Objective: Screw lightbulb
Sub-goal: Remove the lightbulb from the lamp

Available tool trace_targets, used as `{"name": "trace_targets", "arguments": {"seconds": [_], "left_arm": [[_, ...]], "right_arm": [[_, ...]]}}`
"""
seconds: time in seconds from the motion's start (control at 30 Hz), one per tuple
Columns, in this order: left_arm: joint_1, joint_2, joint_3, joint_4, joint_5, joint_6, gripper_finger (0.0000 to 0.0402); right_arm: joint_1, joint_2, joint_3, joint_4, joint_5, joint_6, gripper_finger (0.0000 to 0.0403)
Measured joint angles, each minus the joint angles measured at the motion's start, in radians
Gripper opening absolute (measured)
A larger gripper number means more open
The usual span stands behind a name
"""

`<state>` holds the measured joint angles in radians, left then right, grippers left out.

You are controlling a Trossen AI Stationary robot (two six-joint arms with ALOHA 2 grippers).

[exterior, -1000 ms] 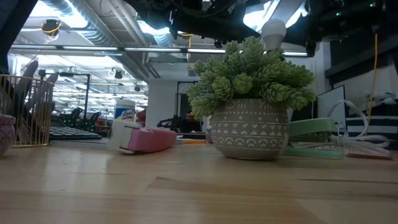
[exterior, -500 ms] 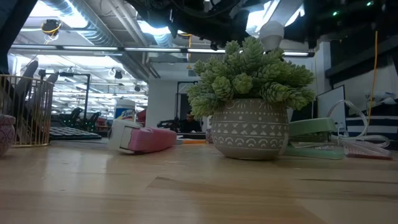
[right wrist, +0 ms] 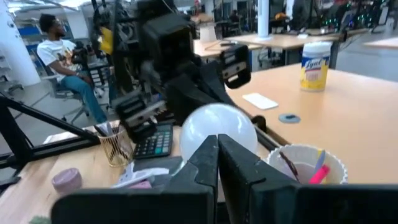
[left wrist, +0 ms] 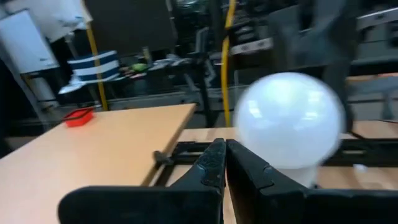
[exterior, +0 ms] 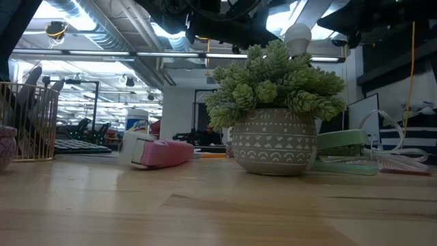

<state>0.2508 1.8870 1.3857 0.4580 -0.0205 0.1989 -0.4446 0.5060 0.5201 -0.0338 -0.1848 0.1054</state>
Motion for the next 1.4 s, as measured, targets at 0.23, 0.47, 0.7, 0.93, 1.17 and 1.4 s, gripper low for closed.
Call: {"name": "trace_targets", "arguments": {"seconds": [0.23, 0.47, 0.7, 0.93, 1.17, 1.4], "left_arm": [[-0.023, 0.000, 0.000, -0.006, 0.006, 0.032, 0.0005], [-0.031, -0.002, 0.000, -0.037, -0.010, 0.039, 0.0005], [-0.049, -0.004, 0.001, -0.075, -0.029, 0.033, 0.0005], [-0.083, 0.002, 0.000, -0.082, -0.017, 0.038, 0.0005], [-0.095, 0.000, 0.000, -0.073, -0.035, 0.044, 0.0005], [-0.098, -0.047, 0.000, -0.062, -0.043, 0.066, 0.0005]], "right_arm": [[0.000, 0.081, 0.000, 0.029, 0.008, 0.001, 0.0017], [0.000, 0.147, 0.002, 0.094, 0.046, -0.011, 0.0017], [-0.001, 0.150, 0.002, 0.099, 0.123, -0.036, 0.0017], [-0.001, 0.167, -0.001, 0.104, 0.162, -0.060, 0.0017], [-0.002, 0.192, 0.000, 0.112, 0.164, -0.080, 0.0017], [-0.001, 0.084, -0.001, 0.111, 0.159, -0.094, 0.0017]]}}
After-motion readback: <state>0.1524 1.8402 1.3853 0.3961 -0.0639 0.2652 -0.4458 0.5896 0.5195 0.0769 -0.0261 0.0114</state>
